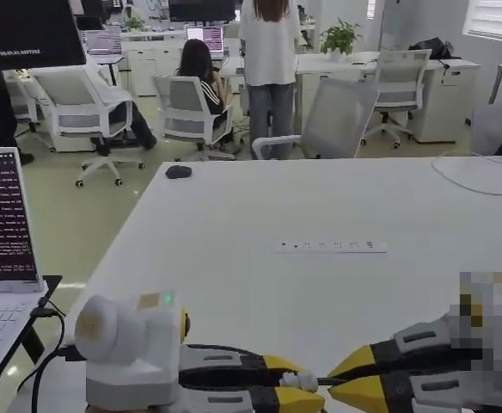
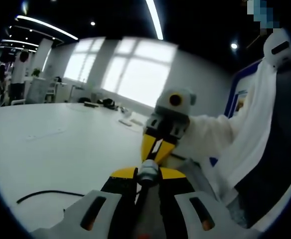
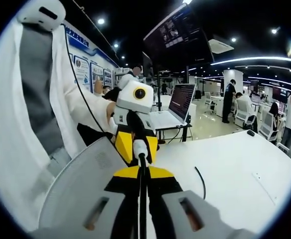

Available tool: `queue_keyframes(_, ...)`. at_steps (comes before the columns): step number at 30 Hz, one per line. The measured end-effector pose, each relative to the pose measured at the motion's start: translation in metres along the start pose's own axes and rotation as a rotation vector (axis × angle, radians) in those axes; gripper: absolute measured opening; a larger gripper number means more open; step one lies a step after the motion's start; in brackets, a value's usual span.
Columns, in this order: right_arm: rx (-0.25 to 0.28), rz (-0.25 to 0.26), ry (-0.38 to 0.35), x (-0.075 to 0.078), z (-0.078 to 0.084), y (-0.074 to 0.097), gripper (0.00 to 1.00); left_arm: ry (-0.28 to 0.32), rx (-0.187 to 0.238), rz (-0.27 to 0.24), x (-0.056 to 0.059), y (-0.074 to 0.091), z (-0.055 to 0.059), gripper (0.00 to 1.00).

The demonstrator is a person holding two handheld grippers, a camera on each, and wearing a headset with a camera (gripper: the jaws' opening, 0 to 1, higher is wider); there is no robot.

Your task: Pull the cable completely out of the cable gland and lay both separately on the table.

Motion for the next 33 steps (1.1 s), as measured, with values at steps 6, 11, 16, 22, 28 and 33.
queue_keyframes(6, -0.016, 0.003, 0.006, 0.003, 0.007, 0.004, 0.03, 0.003, -0.002, -0.024, 0.0, 0.005, -0.001, 0.17)
queue_keyframes(11, -0.051, 0.026, 0.003, 0.011, 0.021, 0.013, 0.03, 0.013, 0.002, -0.033, -0.002, 0.009, 0.001, 0.17)
queue_keyframes(16, -0.093, 0.058, -0.02, 0.02, 0.039, 0.024, 0.03, 0.016, 0.009, -0.042, -0.008, 0.013, 0.001, 0.17)
queue_keyframes(22, -0.124, 0.077, -0.047, 0.028, 0.052, 0.032, 0.03, 0.014, 0.035, -0.062, -0.01, 0.018, -0.003, 0.17)
queue_keyframes(28, -0.133, 0.072, -0.048, 0.029, 0.055, 0.029, 0.03, 0.024, 0.057, -0.07, -0.012, 0.019, -0.002, 0.17)
queue_keyframes(33, -0.135, 0.074, -0.041, 0.031, 0.055, 0.028, 0.03, 0.021, 0.06, -0.068, -0.015, 0.019, -0.004, 0.17)
Point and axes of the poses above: the centre of the closed fingertips' face, and the gripper's own axes: y roughly backward along the fingers, x roughly to its right, z roughly out of its underside, the point moved 4 cm from there along y, roughly backward along the fingers, and after that the axes turned 15 degrees about z, right-handed, at the moved point
